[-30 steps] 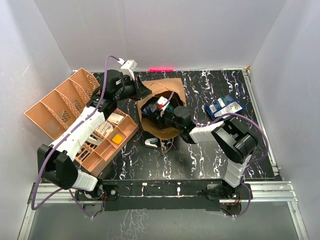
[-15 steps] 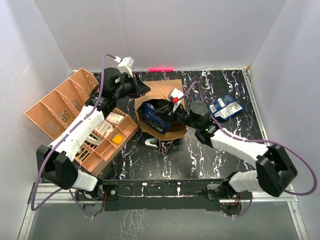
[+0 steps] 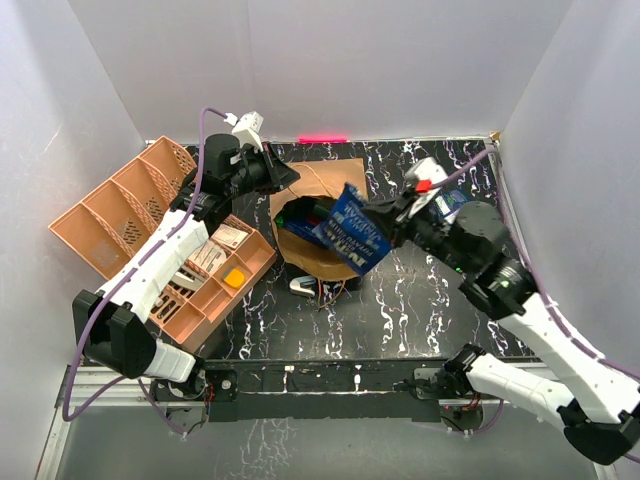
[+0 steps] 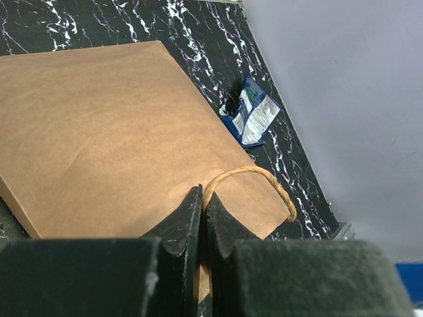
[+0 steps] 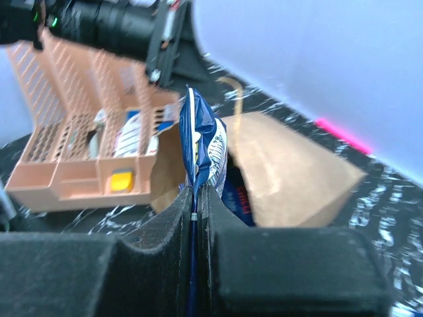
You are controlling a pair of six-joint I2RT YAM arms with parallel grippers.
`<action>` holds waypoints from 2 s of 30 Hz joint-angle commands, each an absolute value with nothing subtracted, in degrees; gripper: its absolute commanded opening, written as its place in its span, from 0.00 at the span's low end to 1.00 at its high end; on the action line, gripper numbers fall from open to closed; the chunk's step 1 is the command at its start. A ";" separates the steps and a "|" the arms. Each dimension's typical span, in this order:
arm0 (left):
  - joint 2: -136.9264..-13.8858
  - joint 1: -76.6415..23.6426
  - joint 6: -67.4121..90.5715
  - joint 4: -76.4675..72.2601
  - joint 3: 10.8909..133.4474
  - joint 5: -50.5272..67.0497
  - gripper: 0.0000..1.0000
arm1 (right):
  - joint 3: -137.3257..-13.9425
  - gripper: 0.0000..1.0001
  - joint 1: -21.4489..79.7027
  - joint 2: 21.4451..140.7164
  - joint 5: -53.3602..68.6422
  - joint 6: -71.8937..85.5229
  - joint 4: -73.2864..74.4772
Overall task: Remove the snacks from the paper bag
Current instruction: Pick up the snack from the paper bag, then place the snack at the center of the board.
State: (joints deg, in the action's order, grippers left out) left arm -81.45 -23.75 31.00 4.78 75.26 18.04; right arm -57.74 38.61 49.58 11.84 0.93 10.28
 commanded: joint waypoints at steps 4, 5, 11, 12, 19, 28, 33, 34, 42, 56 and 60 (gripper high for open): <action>-80.76 -23.47 31.29 4.37 76.53 16.82 0.00 | -68.01 0.07 38.58 47.20 -17.99 -5.82 21.21; -80.65 -23.47 31.29 4.46 76.52 16.93 0.00 | -68.29 0.07 38.54 47.96 -21.97 -6.76 21.18; -80.03 -23.47 30.85 5.35 76.64 16.96 0.00 | -64.44 0.07 37.99 54.16 -36.85 -19.83 11.66; -79.94 -23.47 30.85 5.48 76.58 16.96 0.00 | -63.17 0.07 37.35 55.58 -37.22 -22.80 9.38; -79.49 -23.47 30.91 5.47 75.51 17.81 0.00 | -57.33 0.07 16.22 61.93 -7.77 -32.59 -0.96; -79.38 -23.47 30.85 6.93 75.53 19.29 0.00 | -55.54 0.07 -10.13 71.84 16.31 -33.78 -14.58; -79.15 -23.47 29.94 8.66 76.07 18.95 0.00 | -54.37 0.07 -15.52 79.54 22.00 -42.76 -22.33; -79.30 -23.47 29.91 8.72 76.06 19.19 0.00 | -54.39 0.07 -15.55 81.31 23.73 -44.60 -23.27; -79.18 -23.47 30.15 8.70 75.74 19.19 0.00 | -47.16 0.07 -10.29 84.72 30.27 -48.15 -26.31; -78.66 -23.47 30.54 8.29 74.37 19.85 0.00 | -41.34 0.07 -5.63 88.35 24.67 -45.96 -22.24; -78.66 -23.47 30.59 8.23 74.05 19.85 0.00 | -38.31 0.07 -4.56 88.46 23.10 -44.92 -22.93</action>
